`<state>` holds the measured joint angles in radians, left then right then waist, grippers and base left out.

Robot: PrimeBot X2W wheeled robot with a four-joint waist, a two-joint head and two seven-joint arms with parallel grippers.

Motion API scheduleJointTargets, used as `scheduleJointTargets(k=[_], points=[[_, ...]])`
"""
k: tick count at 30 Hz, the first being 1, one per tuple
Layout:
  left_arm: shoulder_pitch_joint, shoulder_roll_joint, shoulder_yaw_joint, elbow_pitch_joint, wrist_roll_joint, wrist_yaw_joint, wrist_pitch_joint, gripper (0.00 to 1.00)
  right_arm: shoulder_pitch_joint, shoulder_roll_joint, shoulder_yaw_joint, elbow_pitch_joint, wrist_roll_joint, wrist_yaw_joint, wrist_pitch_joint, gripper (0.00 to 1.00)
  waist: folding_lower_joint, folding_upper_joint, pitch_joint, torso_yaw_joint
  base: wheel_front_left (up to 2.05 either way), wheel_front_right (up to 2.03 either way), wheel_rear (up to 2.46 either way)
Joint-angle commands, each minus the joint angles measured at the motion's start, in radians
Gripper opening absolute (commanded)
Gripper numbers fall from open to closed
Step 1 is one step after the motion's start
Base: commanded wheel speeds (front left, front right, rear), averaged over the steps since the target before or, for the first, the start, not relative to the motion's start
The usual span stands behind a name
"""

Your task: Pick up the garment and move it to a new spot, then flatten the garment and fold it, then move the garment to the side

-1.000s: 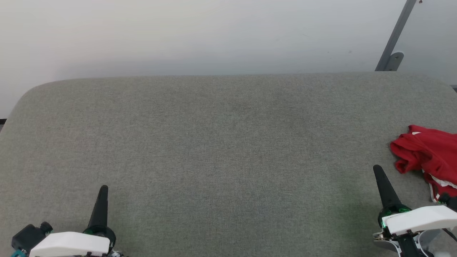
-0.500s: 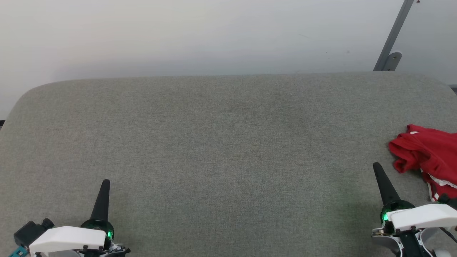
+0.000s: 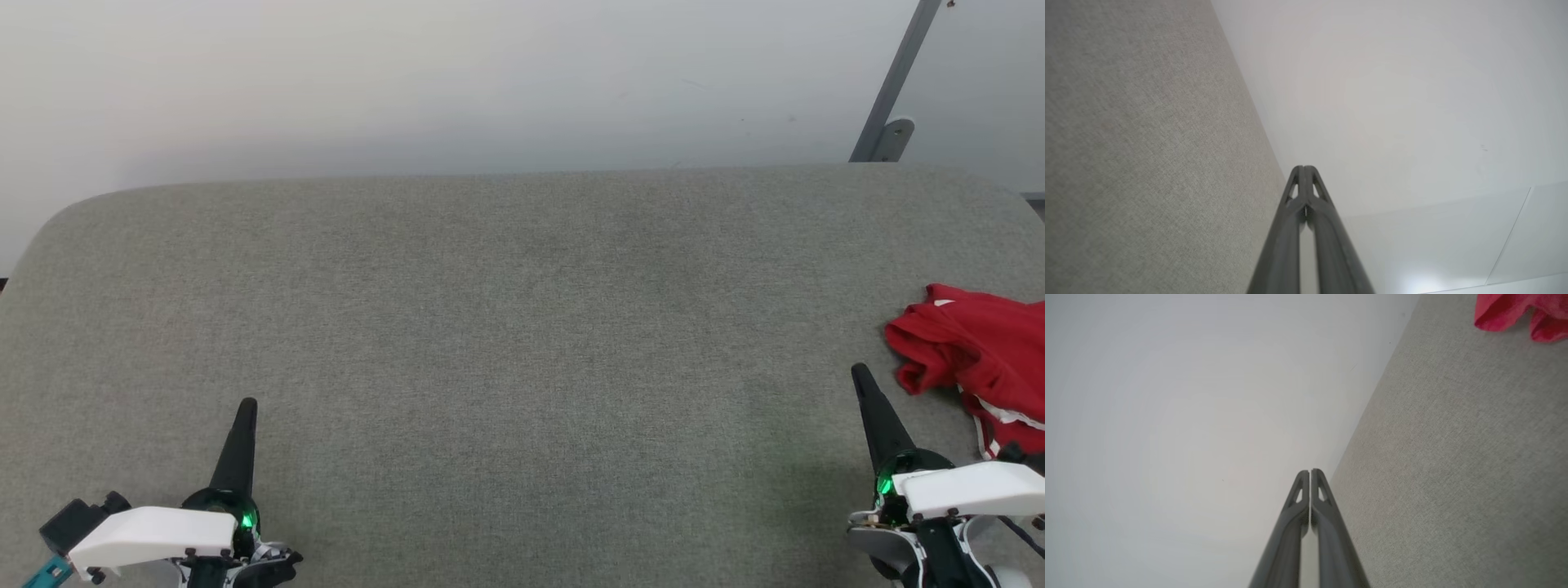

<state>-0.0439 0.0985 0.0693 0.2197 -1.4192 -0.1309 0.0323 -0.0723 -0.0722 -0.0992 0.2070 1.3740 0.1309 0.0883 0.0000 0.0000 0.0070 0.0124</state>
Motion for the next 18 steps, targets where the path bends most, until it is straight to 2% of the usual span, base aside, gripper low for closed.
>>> scheduleJointTargets(k=[1,18], points=[[-0.023,0.000,0.006,-0.001,-0.015,0.000,0.007,0.00,-0.014,0.001,-0.002,0.003,0.021,0.000,0.005,0.00,0.0000,0.0000,0.000,0.000,0.00,0.00,0.00],[-0.049,-0.020,0.021,0.014,-0.124,0.000,0.044,0.00,-0.028,0.015,-0.011,0.022,0.142,0.000,0.018,0.00,0.0000,0.0000,-0.002,-0.007,0.00,0.00,0.00]])
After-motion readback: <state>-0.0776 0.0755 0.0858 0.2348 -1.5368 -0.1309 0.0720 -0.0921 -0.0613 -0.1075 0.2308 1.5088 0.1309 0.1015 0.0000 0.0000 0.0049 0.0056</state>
